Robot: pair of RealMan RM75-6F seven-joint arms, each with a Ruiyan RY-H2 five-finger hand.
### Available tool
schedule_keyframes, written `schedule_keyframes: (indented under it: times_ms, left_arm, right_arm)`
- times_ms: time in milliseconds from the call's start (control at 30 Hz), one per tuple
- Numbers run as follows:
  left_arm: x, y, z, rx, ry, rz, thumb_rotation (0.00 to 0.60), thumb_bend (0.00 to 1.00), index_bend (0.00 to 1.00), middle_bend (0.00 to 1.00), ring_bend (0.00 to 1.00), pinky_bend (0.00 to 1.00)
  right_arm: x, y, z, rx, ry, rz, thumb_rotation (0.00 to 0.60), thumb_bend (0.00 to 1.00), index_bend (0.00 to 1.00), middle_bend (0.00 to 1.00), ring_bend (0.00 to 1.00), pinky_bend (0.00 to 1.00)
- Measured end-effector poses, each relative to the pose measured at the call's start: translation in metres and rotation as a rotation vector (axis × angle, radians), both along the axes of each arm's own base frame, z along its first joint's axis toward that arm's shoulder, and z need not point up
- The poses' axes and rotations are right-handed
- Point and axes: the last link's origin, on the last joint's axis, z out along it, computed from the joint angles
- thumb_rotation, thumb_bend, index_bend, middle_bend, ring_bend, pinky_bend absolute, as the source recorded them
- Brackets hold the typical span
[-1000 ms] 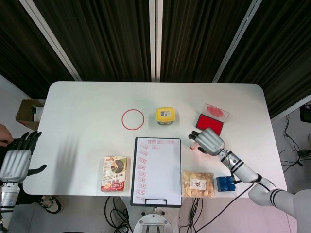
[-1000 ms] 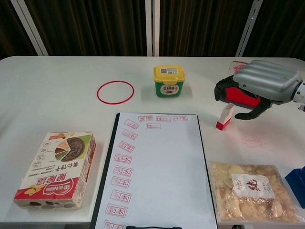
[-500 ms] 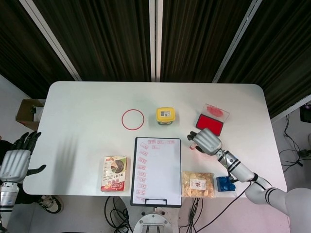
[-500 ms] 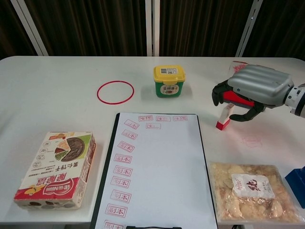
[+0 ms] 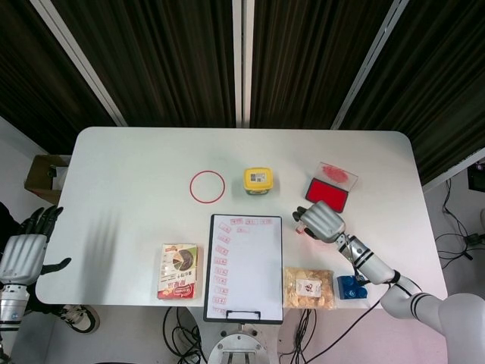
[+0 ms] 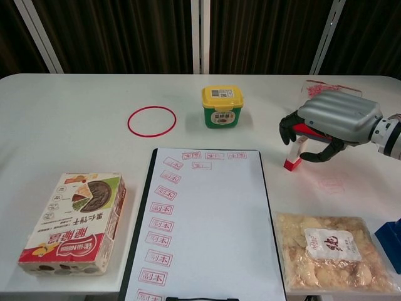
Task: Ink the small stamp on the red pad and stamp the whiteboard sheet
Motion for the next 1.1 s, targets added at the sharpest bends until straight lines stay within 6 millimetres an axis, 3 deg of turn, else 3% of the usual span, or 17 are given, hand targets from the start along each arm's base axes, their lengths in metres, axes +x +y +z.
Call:
schedule_keyframes:
  times_ms: [600, 900, 1100]
  left_arm:
    - [0.000, 0.000, -0.001, 0.006, -0.020, -0.006, 0.600, 0.00, 0.05, 0.06, 0.05, 0.16]
    - [-0.003, -0.002, 0.001, 0.012, -0.020, -0.002, 0.600, 0.00, 0.05, 0.06, 0.05, 0.16]
    - [-0.003, -0.003, 0.002, 0.012, -0.023, -0.001, 0.600, 0.00, 0.05, 0.06, 0.05, 0.16]
  right_arm:
    - [0.002, -0.001, -0.002, -0.009, -0.001, 0.003, 0.600, 0.28, 0.53, 0.52, 0.78, 0.99]
    - [0.007, -0.003, 0.002, -0.047, -0.042, 0.026, 0.600, 0.35, 0.72, 0.67, 0.83, 1.00]
    - [0.011, -0.014, 0.028, -0.115, -0.148, 0.031, 0.600, 0.40, 0.83, 0.76, 0.86, 1.00]
